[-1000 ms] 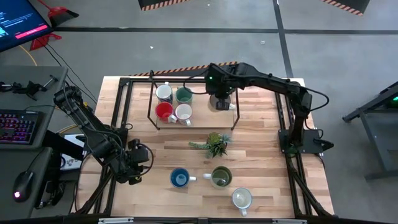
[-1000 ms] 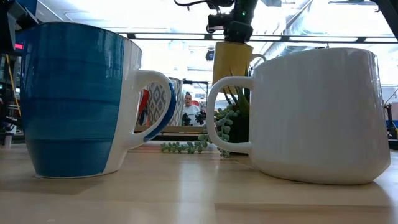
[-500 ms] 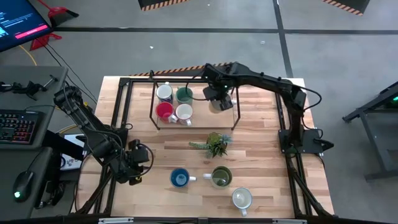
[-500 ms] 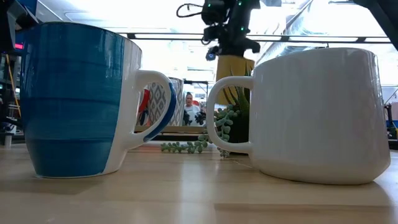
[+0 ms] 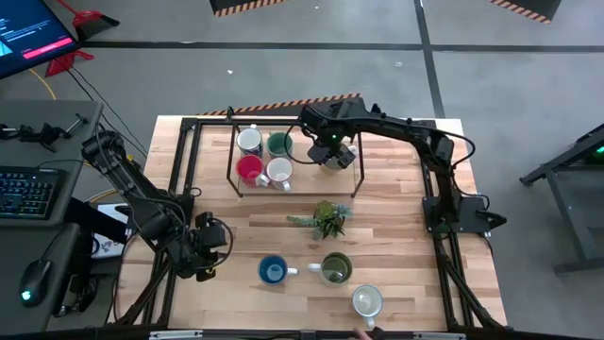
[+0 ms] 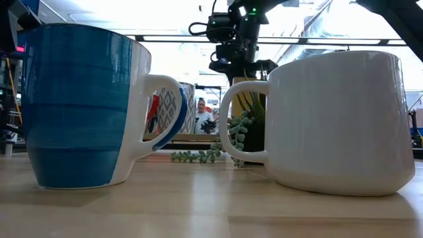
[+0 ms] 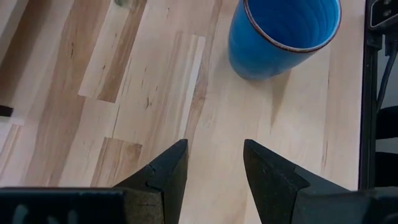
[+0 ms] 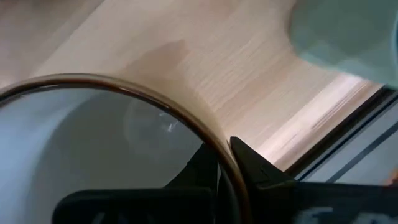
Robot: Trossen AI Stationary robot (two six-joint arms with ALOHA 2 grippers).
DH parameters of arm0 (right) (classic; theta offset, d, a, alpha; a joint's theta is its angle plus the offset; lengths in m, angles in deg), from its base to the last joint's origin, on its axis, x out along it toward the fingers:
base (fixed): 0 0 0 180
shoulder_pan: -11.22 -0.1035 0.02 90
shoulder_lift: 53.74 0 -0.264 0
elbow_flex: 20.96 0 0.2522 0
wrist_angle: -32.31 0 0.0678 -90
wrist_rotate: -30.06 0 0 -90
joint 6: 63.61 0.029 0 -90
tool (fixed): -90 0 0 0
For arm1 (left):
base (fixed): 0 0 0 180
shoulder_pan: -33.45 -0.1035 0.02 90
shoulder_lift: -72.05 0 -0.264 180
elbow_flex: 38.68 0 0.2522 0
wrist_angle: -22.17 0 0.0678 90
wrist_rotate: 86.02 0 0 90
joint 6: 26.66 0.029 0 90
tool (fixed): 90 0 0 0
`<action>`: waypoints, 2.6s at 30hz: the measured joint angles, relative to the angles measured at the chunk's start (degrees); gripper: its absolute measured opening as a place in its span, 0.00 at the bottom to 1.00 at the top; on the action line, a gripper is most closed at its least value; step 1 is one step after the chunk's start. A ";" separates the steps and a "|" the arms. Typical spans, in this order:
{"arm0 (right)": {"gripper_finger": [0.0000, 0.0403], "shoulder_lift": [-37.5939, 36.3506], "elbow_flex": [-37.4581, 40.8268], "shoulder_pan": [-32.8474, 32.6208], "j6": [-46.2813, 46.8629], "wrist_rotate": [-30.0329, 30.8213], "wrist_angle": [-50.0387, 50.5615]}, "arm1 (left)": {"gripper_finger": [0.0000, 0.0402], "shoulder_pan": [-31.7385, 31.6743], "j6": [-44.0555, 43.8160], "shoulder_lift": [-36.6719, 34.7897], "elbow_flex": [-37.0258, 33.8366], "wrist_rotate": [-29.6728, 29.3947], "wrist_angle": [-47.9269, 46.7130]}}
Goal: Place coffee mugs
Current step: Put the yellow mug on the shelf
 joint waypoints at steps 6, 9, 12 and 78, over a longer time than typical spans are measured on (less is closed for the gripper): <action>0.00 0.00 0.00 -0.03 -6.70 0.06 -2.19 | 0.37 -0.01 0.02 0.00 0.00 -1.73 0.05; 0.00 0.30 0.00 -0.18 -9.06 0.02 -1.74 | 0.37 0.00 0.00 0.00 0.00 -1.82 0.08; 0.00 0.52 0.00 -0.72 -10.51 0.04 -1.77 | 0.37 0.00 0.00 0.00 0.00 -1.82 0.11; 0.24 2.82 0.00 -3.84 0.56 4.25 -6.59 | 0.37 -0.02 0.07 -0.02 0.04 -1.39 0.04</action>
